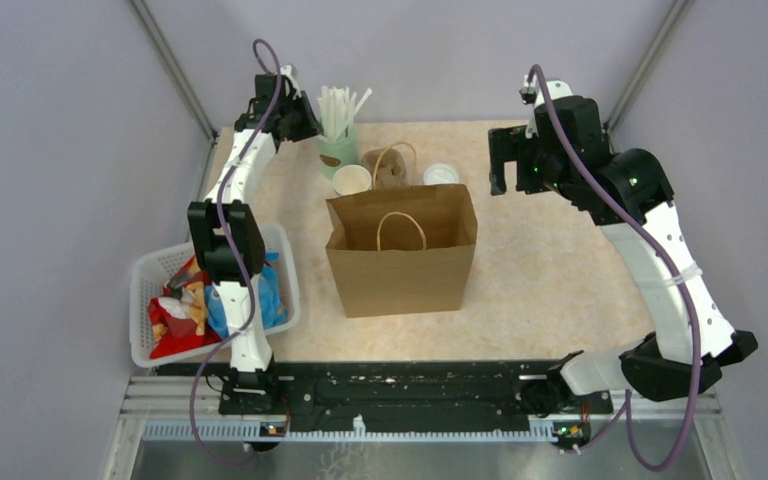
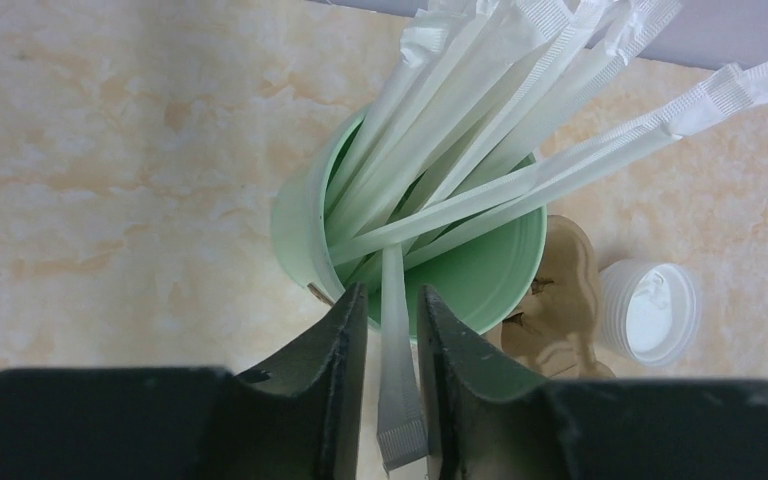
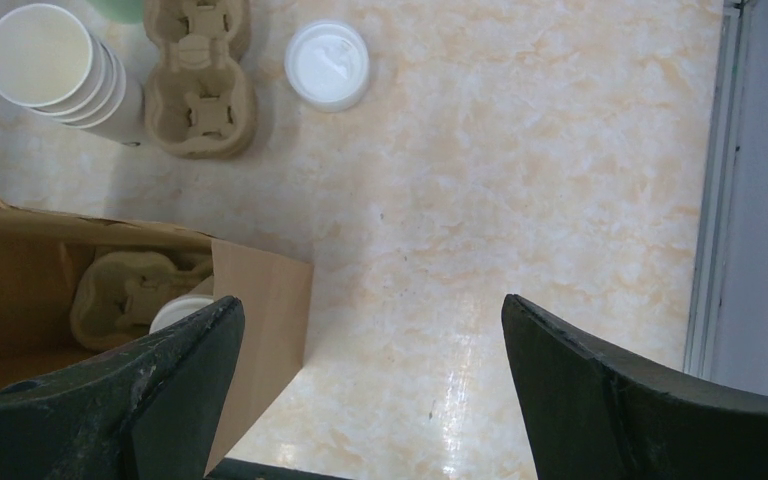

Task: Pack the takeout coffee

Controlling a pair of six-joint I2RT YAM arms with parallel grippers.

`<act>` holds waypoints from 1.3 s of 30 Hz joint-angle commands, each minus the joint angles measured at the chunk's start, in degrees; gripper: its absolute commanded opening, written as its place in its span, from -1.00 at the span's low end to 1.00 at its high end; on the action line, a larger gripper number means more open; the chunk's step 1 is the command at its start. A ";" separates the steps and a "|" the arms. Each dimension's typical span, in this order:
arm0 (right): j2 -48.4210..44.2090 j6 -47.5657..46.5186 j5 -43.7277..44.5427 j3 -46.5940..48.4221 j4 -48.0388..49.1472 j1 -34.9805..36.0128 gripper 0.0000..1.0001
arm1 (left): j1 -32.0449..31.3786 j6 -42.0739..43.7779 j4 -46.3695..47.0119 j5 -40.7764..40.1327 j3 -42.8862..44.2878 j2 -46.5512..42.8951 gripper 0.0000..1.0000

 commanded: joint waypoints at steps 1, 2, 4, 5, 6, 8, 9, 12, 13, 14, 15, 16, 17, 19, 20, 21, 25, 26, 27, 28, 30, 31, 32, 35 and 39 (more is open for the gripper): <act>0.26 -1.29 -1.00 3.37 1.75 -0.74 0.96 | 0.23 2.18 2.22 -0.30 2.13 -0.62 -0.48; 0.49 -1.33 -1.12 3.55 1.82 -0.78 0.96 | 0.23 2.35 1.94 -0.30 2.19 -0.67 -0.51; 0.65 -1.18 -1.53 3.67 2.14 -0.84 0.96 | 0.23 2.62 1.49 -0.07 2.16 -0.72 -0.58; 0.69 -1.05 -1.64 3.67 2.32 -0.82 0.96 | 0.23 2.73 1.44 -0.09 2.02 -0.78 -0.61; 0.63 -0.96 -1.75 3.56 2.58 -0.88 0.96 | 0.23 2.81 1.42 -0.16 2.02 -0.82 -0.65; 0.64 -0.80 -1.93 3.29 2.87 -0.85 0.95 | 0.23 3.04 1.26 -0.29 2.38 -0.83 -0.75; 0.74 -0.76 -2.05 3.24 2.92 -0.81 0.95 | 0.23 3.13 1.05 -0.45 2.76 -0.82 -0.78; 0.71 -0.46 -2.16 3.31 3.01 -0.88 0.95 | 0.23 3.26 -0.99 -1.30 6.06 -0.82 -0.94; 0.59 -0.35 -2.21 3.21 3.09 -0.86 0.95 | 0.23 3.20 -1.75 -1.42 7.10 -0.97 -1.00; 0.53 -0.26 -2.28 3.12 3.22 -0.84 0.94 | 0.23 3.06 -2.32 -1.58 7.74 -1.31 -1.00; 0.33 -0.11 -2.33 2.81 3.45 -0.86 0.94 | 0.17 2.97 -2.73 -1.77 8.04 -1.80 -1.00; 0.18 -0.02 -2.51 2.51 3.76 -0.81 0.94 | 0.15 2.81 -3.15 -1.88 8.09 -2.59 -1.00; -0.09 0.07 -2.67 2.18 4.06 -0.81 0.94 | 0.19 2.68 -3.57 -2.05 8.05 -3.41 -1.00; -0.67 0.39 -3.10 1.62 4.68 -0.86 0.94 | 0.19 2.68 -4.10 -2.09 7.85 -4.99 -1.00; -0.90 0.60 -3.36 1.45 4.88 -0.81 0.94 | 0.17 2.66 -4.59 -2.04 8.01 -5.49 -1.00; -1.19 0.76 -3.56 1.18 5.12 -0.83 0.93 | 0.22 2.65 -5.17 -2.08 8.31 -5.94 -1.00; -2.46 1.04 -4.17 0.52 5.88 -0.82 0.93 | 0.23 2.60 -7.23 -1.39 9.70 -7.63 -1.00; -2.72 1.07 -4.22 0.44 5.91 -0.83 0.93 | 0.23 2.45 -7.24 -0.78 9.87 -8.27 -1.00; -3.00 1.15 -4.17 0.30 5.90 -0.81 0.93 | 0.17 2.25 -7.42 -0.56 10.04 -8.93 -1.00; -3.32 1.12 -4.17 0.07 5.91 -0.81 0.93 | 0.22 1.97 -7.82 -0.36 10.36 -9.71 -1.00; -3.91 1.26 -4.36 -0.23 5.83 -0.86 0.93 | 0.22 1.18 -8.64 -0.03 10.85 -11.34 -1.00; -4.09 1.31 -4.47 -0.29 5.76 -0.84 0.93 | 0.16 1.02 -8.99 0.35 10.95 -12.60 -1.00; -4.27 1.34 -4.54 -0.22 5.62 -0.86 0.93 | 0.23 0.97 -9.48 0.55 11.10 -13.67 -1.00; -4.58 1.09 -4.62 0.92 4.86 -0.87 0.93 | 0.23 1.44 -12.92 0.75 13.28 -16.84 -1.00; -6.24 -0.06 -3.66 0.07 5.54 -0.81 0.93 | 0.24 1.82 -15.52 2.29 14.25 -23.10 -1.00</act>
